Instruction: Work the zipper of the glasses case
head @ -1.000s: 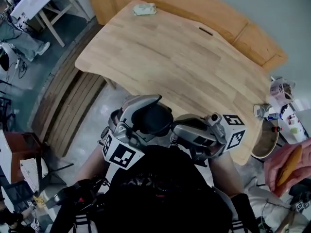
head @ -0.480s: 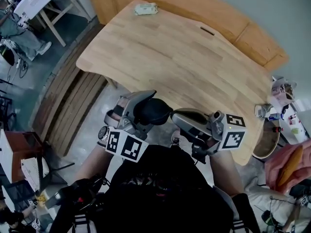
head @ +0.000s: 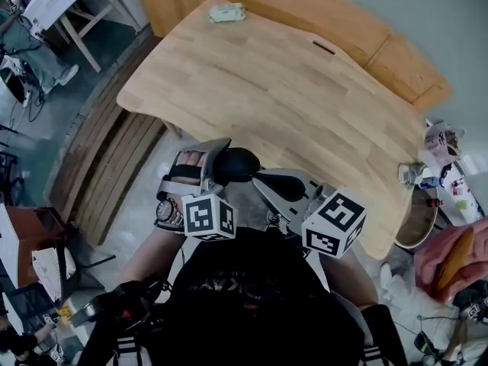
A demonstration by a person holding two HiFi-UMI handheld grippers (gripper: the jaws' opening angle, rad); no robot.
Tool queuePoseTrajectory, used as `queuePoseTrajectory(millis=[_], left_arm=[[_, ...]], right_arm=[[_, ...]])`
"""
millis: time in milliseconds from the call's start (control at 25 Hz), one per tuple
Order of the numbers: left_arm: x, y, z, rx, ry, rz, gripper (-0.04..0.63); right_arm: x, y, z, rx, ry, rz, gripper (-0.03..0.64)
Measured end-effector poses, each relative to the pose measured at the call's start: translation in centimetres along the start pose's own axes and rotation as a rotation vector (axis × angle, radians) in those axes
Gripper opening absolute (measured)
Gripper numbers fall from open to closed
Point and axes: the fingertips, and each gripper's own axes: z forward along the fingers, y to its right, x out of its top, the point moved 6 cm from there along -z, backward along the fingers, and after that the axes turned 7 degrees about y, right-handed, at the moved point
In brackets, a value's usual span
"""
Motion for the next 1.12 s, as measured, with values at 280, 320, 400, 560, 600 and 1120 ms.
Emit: queuePoseTrajectory(millis=[280,320,400,560,600,1120], left_arm=[[-0.5,0.7,0.7,-0.032,-0.039,-0.008,0.27],[-0.5,0.8,0.8,-0.036,-0.031,-0.023,0.27],[-0.5,0.8,0.8,-0.05,0.002,-0.082,0.27],[-0.8,0.5,0.6,-0.078,0.079,-0.252,0.27],[-0.9,0.4,0.5,-0.082,0.102,-0.295,0.27],[2.1,-4.5,-2.8,-0.358,0.8,-1.25,0.27]], right_arm=[[-0.9,-0.1,0.5,0.006,-0.022,0.003,0.015],[-0.9,-0.1,0.6,0.005,-0.014,0.004,0.015],[-0.7,-0.2,0.5,0.022,0.024,0.016,0.017],[0.4,-0.1,-0.5,0.095,0.154,0.118,0.103],[0.7,0.4,-1.0,0.1,0.189,0.153,0.131],[-1.0,4.4,-3.5,0.119,0.31,0.373,0.235]])
